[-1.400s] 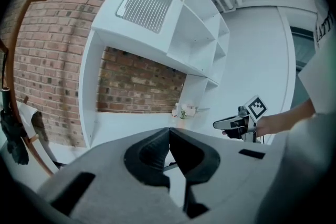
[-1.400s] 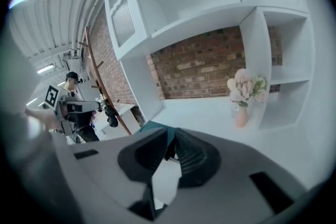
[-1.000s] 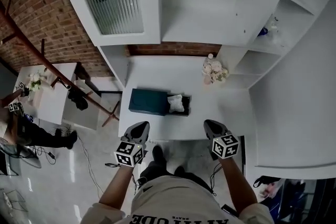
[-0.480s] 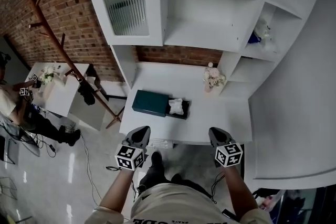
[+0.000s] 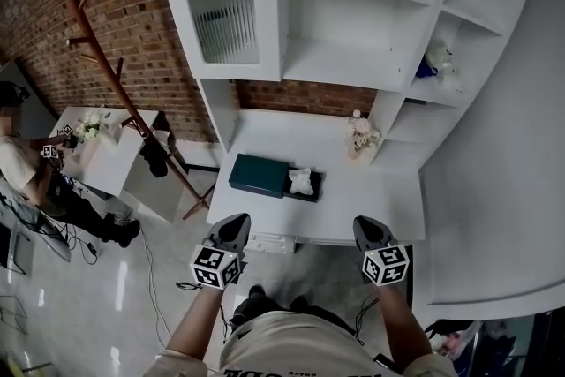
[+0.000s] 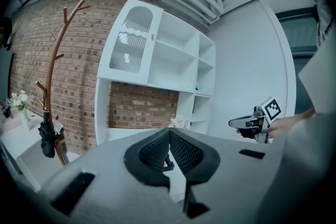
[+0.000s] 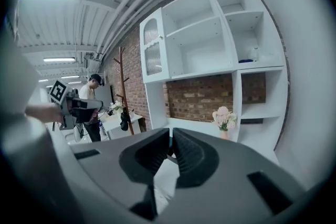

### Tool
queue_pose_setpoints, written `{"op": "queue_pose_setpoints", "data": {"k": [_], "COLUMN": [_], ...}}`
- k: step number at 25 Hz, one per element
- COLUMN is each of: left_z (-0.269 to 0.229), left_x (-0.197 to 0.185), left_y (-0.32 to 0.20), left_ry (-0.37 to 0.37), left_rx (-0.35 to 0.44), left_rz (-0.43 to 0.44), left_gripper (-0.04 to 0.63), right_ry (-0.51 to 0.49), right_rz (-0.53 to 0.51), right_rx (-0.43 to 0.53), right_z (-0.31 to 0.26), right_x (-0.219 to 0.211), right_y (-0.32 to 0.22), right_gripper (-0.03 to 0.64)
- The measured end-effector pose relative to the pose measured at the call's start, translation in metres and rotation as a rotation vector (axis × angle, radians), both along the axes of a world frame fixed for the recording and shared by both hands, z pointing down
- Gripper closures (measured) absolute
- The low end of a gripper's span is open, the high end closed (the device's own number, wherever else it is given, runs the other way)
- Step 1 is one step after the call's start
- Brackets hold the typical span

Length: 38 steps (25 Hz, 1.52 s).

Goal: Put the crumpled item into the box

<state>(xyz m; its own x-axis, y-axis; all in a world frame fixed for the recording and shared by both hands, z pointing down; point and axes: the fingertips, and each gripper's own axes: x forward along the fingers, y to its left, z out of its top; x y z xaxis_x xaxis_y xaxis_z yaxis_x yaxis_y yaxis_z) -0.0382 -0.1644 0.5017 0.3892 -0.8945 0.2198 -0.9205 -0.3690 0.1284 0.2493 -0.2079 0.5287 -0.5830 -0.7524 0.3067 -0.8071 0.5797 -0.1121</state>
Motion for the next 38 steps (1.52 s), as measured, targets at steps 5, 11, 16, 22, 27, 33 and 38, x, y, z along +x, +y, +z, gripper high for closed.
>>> {"op": "queue_pose_setpoints", "data": {"k": [5, 11, 16, 22, 27, 33, 38], "left_z": [-0.004, -0.022, -0.034, -0.040, -0.045, -0.047, -0.047], "left_x": [-0.015, -0.039, -0.062, -0.081, -0.086, -0.086, -0.086], "left_y": [0.006, 0.010, 0.017, 0.020, 0.019, 0.017, 0.012], "left_ry": [-0.003, -0.014, -0.029, -0.019, -0.006, -0.002, 0.002], "left_rx": [0.005, 0.034, 0.062, 0.074, 0.086, 0.092, 0.096], "left_rz": [0.010, 0.032, 0.040, 0.042, 0.045, 0.053, 0.055], "left_gripper": [0.571, 0.571, 0.571, 0.571, 0.571, 0.571, 0.571], "right_ry": [0.012, 0.018, 0.030, 0.014, 0.010, 0.002, -0.002], "right_rz": [0.028, 0.066, 0.082, 0.112, 0.125, 0.123, 0.133], "right_rx": [0.032, 0.068, 0.121, 0.130, 0.138, 0.143, 0.143], "right_z": [-0.010, -0.028, -0.045, -0.054, -0.060, -0.066, -0.068], "right_x": [-0.006, -0.020, -0.029, -0.037, -0.041, -0.047, -0.045], "right_y": [0.005, 0.013, 0.026, 0.033, 0.036, 0.039, 0.035], "right_gripper": [0.578, 0.578, 0.578, 0.581, 0.583, 0.583, 0.583]}}
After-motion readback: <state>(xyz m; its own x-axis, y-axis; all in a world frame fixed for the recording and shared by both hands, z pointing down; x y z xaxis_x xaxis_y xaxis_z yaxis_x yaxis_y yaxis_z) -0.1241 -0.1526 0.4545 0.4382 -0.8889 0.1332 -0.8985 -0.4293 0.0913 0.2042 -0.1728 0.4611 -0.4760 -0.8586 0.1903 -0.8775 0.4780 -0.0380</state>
